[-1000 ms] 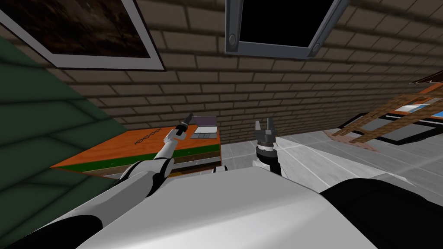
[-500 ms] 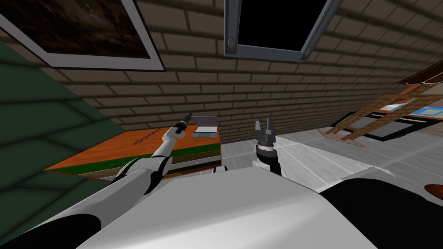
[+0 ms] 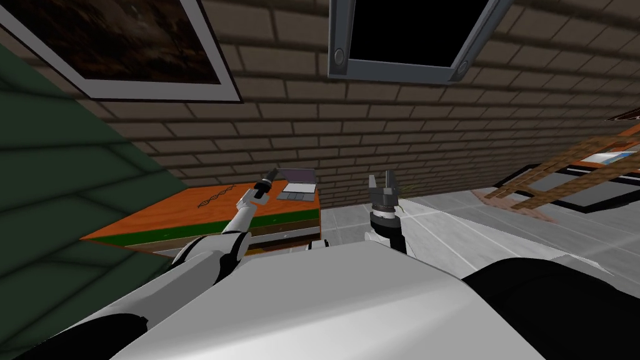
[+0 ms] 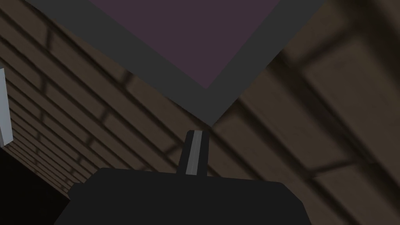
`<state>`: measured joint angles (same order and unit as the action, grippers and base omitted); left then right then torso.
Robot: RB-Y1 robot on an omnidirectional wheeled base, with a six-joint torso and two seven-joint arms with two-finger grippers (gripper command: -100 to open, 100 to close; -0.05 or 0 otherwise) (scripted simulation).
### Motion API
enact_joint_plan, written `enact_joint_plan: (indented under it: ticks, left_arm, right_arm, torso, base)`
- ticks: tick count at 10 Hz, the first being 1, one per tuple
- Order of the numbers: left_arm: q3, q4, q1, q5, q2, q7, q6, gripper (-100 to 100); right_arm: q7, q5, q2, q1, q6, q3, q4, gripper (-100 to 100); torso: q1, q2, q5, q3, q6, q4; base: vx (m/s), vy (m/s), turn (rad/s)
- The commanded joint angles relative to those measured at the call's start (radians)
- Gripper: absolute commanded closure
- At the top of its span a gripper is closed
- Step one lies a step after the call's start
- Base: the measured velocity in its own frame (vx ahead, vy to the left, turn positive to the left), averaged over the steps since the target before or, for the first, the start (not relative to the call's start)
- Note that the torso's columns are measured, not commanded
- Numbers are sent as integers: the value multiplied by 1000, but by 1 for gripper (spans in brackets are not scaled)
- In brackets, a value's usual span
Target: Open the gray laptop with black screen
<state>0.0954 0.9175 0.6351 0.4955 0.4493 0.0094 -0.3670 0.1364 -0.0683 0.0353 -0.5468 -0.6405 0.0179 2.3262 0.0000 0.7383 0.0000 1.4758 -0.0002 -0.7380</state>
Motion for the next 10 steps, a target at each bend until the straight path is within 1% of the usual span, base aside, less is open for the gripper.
enact_joint_plan:
  ticks: [1,2,3,4,5,7,8,9,10]
  left_arm:
    - [33,21,-42,-9,-37,-40,-76,100]
    - [54,36,-71,-16,-59,-63,-110,100]
    - [54,36,-71,-16,-59,-63,-127,100]
    - [75,52,-100,-22,-82,-87,-168,100]
    - [75,52,-100,-22,-82,-87,-173,100]
    - [117,82,-157,-35,-126,-134,-243,100]
    - [117,82,-157,-35,-126,-134,-266,100]
    - [138,98,-186,-41,-149,-158,-295,100]
    - [138,98,-186,-41,-149,-158,-312,100]
  right_arm:
    - [0,0,0,0,0,0,0,0]
    - [0,0,0,0,0,0,0,0]
    - [0,0,0,0,0,0,0,0]
    - [0,0,0,0,0,0,0,0]
    - [0,0,0,0,0,0,0,0]
    - [0,0,0,0,0,0,0,0]
    - [0,0,0,0,0,0,0,0]
    - [0,0,0,0,0,0,0,0]
    - [0,0,0,0,0,0,0,0]
  torso:
    - [0,1,0,-1,1,0]
    - [0,1,0,-1,0,0]
    - [-1,-1,0,0,1,0]
    - [0,-1,0,0,1,0]
    - [1,-1,0,0,0,0]
    - [0,0,0,0,0,0]
    - [-1,-1,0,1,0,0]
    - [0,0,0,0,1,0]
    - [1,0,0,0,0,0]
  base:
    - [41,-18,90]
    - [59,-26,196]
    - [48,-21,-18]
    - [56,-13,77]
    - [41,-16,70]
    - [55,-25,113]
    - [52,-28,56]
    - [45,-14,69]
    - [31,-12,59]
